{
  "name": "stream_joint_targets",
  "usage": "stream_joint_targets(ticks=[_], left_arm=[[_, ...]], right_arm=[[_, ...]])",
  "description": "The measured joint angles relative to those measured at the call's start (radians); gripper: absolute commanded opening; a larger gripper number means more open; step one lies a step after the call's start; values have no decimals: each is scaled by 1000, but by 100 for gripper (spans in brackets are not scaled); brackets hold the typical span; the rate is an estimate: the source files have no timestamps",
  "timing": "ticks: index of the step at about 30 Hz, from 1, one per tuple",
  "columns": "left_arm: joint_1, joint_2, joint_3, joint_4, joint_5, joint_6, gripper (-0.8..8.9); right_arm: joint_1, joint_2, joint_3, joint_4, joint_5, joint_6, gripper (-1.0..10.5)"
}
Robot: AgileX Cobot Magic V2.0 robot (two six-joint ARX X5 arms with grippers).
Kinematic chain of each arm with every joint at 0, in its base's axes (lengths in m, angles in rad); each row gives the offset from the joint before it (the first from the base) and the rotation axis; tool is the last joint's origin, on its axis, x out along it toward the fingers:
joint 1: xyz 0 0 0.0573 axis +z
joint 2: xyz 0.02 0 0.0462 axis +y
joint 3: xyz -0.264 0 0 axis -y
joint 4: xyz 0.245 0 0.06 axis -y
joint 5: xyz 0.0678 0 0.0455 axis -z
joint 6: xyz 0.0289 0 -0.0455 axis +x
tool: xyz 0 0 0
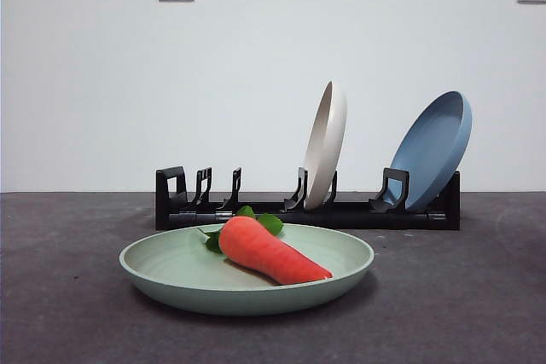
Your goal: Take the green plate from the plate rack,put the plate on the table,take the carrot from the table,put the carrot in the plate
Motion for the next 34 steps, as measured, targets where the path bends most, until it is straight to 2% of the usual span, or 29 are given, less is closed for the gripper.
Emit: stream_joint_targets(ticks=[3,7,8,13,16,22,34], left_arm=[[0,0,0,0,0,0,-1],[0,0,0,0,0,0,-1],[0,0,0,0,0,0,-1],[0,0,0,0,0,0,-1],[0,0,0,0,0,0,-1],[0,0,0,0,0,0,-1],[0,0,0,0,0,0,-1]], right_arm=[[-127,-68,-32,174,-24,-44,1],[-344,-198,-179,478,-198,-58,1],[-386,-226,-222,536,-214,-60,1],[-543,-393,-509,829,-216,-63,1],[-581,-494,-689,945,-203,-65,1],[-595,-657,-925,1009,-81,-65,1],[-595,-781,-1078,988,-60,-61,1]])
